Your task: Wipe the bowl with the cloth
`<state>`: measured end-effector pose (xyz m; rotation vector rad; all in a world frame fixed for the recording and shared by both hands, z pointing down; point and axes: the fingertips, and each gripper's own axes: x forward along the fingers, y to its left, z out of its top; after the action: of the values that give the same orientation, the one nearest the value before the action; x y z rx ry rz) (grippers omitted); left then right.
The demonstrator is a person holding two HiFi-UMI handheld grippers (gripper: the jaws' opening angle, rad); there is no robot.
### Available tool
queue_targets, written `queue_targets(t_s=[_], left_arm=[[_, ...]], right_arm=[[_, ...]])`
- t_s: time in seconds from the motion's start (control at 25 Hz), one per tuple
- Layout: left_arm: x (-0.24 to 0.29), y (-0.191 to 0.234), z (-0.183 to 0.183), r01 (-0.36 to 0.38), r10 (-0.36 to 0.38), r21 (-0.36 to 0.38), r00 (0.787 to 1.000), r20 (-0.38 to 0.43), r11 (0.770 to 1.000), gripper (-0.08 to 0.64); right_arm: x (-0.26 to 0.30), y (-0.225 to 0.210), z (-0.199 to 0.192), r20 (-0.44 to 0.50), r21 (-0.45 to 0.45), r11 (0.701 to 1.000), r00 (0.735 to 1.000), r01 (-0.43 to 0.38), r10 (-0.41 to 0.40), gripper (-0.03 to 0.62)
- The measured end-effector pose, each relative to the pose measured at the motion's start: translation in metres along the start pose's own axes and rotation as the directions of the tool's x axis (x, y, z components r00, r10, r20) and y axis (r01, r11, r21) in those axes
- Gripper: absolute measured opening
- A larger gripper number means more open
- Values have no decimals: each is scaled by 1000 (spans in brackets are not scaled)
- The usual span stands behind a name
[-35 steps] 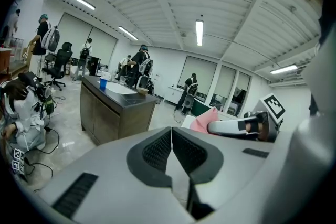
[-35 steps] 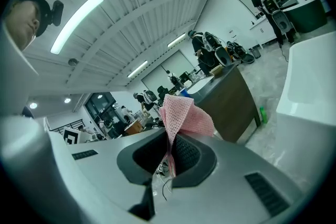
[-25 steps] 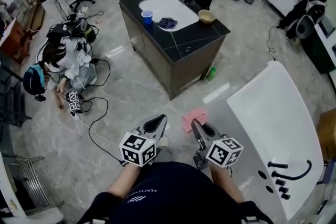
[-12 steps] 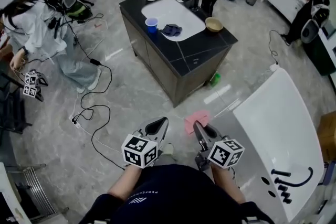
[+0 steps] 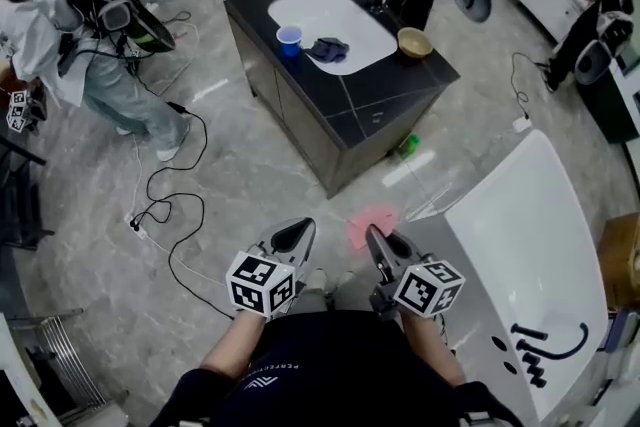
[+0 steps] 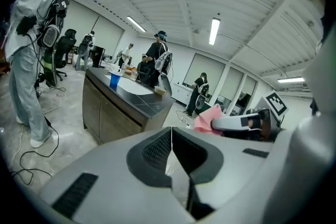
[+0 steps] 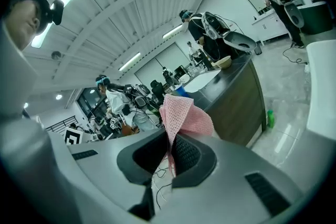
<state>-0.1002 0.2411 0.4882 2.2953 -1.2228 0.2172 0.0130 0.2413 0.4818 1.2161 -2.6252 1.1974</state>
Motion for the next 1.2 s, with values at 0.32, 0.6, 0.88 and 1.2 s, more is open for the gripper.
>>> queue_targets(t_s=[0.32,0.6,0.88,1.2], left_arm=[[38,-3,19,-15,15,8,1000,-3,1000,11],[82,-5,54,-36,35,33,999,22,999,11],[117,-13,68,-36,35,53,999,21,998,11],[138,-17,72,-42,42,72,999,5,997,11]], right_arm=[[11,-26,35,-2,-16,1000,1000,-25,25,43],[25,-50,80,1,-47,996,997,-78,78,43],[39,-78,106,-9,-35,993,994,-113,112,43],[53,-92,123,-27,-45,988,989,-148,147,43]])
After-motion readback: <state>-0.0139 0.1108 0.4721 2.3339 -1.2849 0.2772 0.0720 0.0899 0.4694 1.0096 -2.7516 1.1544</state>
